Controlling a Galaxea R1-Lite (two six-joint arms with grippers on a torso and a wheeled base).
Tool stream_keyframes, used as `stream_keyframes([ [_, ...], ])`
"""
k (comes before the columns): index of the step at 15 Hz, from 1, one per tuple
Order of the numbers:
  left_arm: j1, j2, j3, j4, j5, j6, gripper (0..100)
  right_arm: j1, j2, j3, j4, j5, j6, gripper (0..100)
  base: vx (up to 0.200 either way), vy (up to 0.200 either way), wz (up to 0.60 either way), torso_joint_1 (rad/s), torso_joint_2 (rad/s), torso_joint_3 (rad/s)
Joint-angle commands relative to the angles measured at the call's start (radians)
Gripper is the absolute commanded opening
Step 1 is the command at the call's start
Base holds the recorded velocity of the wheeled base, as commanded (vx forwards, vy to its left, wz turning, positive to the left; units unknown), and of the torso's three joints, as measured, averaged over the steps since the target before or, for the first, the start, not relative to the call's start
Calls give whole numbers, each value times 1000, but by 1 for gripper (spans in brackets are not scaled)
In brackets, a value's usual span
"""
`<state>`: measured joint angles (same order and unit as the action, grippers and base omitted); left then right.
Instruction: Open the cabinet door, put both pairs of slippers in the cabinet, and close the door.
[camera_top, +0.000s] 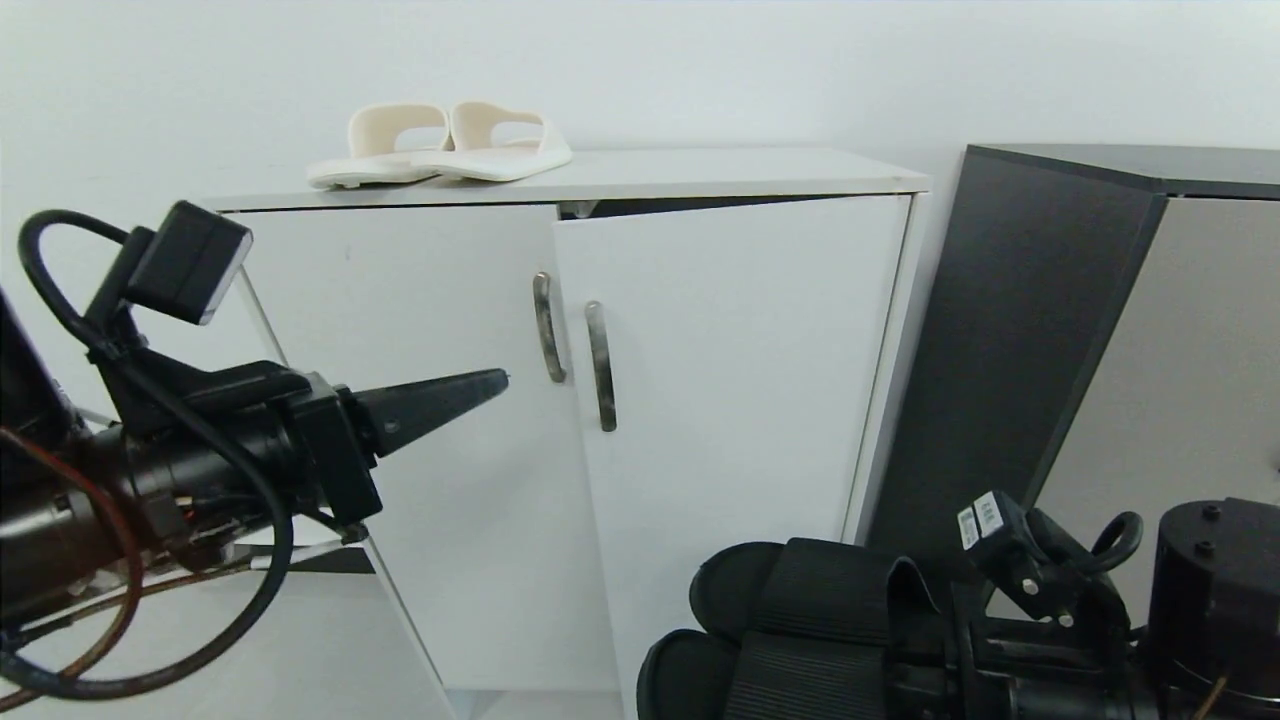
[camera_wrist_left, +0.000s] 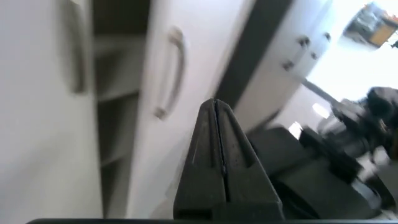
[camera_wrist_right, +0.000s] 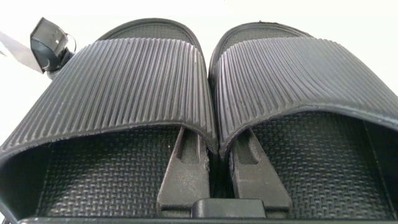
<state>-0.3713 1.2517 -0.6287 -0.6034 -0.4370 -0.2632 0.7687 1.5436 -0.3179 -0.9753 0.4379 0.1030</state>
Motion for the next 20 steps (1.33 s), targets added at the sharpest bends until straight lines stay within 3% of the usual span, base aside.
stream_keyframes([
  [1, 98, 106, -72, -45, -2, -7, 0, 1, -25, 2, 0, 1, 1, 0, 0, 0, 0, 0, 0, 0],
  [4, 130, 296, -161, -199, 0, -11, 0, 6, -33, 5, 0, 19, 1, 0, 0, 0, 0, 0, 0, 0],
  [8, 132, 437, -282, -217, 0, -11, 0, 6, -63, 16, 1, 85, 1, 0, 0, 0, 0, 0, 0, 0],
  [12, 124, 446, -290, -225, 0, -2, 0, 6, -59, 19, 1, 87, 1, 0, 0, 0, 0, 0, 0, 0],
  [14, 112, 463, -301, -280, -3, -4, 0, 6, -54, 17, 1, 88, 0, 0, 0, 0, 0, 0, 0, 0],
  [17, 103, 468, -301, -285, -48, -1, 0, 26, -54, 17, 3, 88, 0, 0, 0, 0, 0, 0, 0, 0],
  [20, 81, 468, -302, -285, -48, -1, 0, 26, -53, 17, 4, 88, 0, 0, 0, 0, 0, 0, 0, 0],
])
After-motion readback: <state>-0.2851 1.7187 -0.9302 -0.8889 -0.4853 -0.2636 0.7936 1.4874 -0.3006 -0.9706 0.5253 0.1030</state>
